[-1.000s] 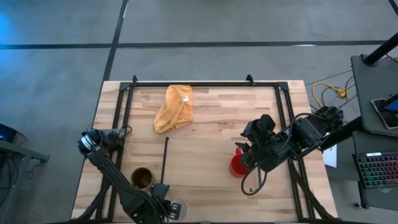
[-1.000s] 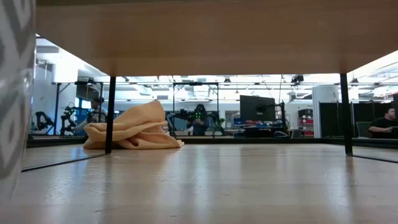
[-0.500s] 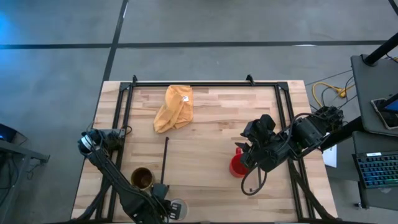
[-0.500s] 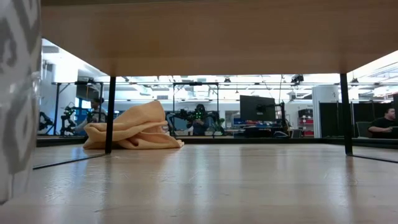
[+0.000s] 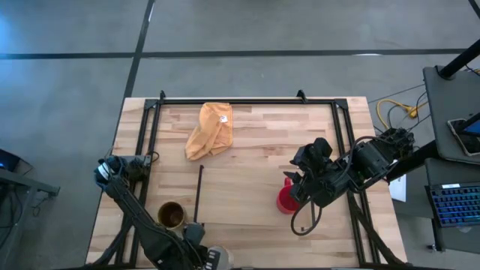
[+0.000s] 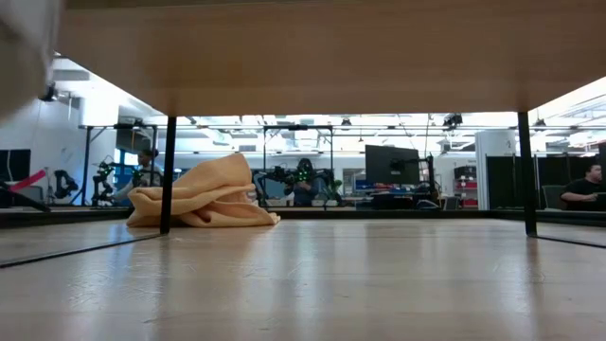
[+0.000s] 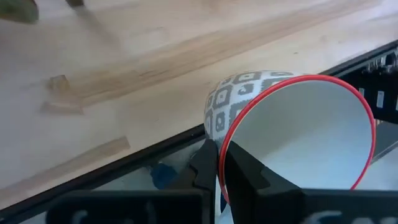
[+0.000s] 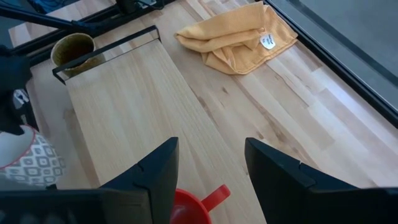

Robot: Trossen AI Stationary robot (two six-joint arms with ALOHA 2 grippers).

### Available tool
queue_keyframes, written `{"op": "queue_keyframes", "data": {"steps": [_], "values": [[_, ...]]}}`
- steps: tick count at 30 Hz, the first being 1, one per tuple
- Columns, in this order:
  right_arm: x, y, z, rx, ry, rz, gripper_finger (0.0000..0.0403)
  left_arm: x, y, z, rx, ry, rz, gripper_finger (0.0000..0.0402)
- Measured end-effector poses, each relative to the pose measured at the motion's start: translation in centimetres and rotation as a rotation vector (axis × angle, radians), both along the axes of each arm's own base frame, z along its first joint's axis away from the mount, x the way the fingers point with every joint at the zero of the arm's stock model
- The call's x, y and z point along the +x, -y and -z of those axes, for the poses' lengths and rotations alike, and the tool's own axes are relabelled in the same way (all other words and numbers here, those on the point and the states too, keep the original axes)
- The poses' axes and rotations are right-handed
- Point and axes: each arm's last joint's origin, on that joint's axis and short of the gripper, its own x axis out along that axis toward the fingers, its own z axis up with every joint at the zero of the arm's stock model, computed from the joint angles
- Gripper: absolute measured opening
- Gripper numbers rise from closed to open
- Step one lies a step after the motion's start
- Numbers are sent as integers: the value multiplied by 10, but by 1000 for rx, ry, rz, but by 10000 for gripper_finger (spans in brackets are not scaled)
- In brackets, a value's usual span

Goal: Stack small to large cups/mugs on shelf
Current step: Put the white mug on the shelf

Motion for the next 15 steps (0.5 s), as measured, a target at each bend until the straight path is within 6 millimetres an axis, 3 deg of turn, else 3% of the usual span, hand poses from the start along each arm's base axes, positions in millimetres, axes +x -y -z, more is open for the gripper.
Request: {"op": "queue_keyframes", "data": {"steps": [7, 15], "values": [[0, 1, 0, -18, 12, 12, 178, -2, -16, -29, 77, -65, -6, 0], [-3, -5, 0, 1, 19, 8, 178, 18, -42, -71, 111, 36, 35, 0]]}}
